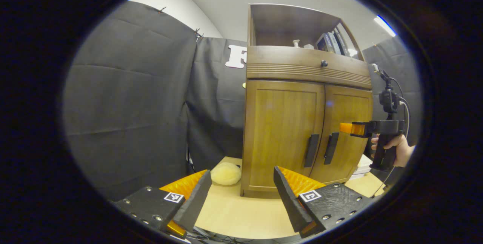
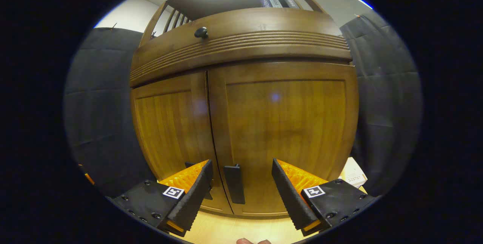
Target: Open the right door of the double-door shoe cabinet with the right hand, and open the left door with the left hand.
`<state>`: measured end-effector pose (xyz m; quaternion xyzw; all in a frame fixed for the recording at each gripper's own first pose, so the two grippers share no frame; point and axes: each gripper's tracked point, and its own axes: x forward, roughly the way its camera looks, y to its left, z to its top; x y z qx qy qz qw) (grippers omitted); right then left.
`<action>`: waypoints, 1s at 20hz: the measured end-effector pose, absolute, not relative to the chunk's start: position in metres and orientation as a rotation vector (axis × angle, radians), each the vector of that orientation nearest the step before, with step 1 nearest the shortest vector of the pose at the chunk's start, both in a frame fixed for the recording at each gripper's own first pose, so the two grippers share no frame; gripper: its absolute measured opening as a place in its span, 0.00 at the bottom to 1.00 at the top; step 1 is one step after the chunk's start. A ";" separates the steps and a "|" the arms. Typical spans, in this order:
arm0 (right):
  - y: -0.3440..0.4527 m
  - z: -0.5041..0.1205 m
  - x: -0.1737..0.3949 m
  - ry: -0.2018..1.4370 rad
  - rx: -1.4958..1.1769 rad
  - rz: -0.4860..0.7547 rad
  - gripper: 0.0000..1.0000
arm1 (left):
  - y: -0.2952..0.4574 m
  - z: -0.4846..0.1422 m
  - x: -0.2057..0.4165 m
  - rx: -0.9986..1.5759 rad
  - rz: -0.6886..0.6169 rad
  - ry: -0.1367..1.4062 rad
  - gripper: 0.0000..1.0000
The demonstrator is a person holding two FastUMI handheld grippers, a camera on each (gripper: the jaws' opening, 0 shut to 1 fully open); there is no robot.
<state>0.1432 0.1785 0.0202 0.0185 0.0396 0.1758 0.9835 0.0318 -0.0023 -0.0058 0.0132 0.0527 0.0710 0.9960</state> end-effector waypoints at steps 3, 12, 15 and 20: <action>0.192 0.006 0.159 0.107 0.033 0.375 0.99 | -0.002 -0.006 0.031 0.022 0.166 0.126 0.95; 0.196 -0.034 0.186 0.166 -0.031 0.296 0.94 | 0.006 -0.010 0.036 0.020 0.214 0.125 0.95; 0.196 -0.032 0.187 0.156 -0.023 0.307 0.94 | 0.004 -0.011 0.042 0.017 0.220 0.137 0.95; 0.195 -0.020 0.180 0.168 -0.021 0.303 0.64 | 0.005 -0.006 0.038 0.009 0.185 0.103 0.96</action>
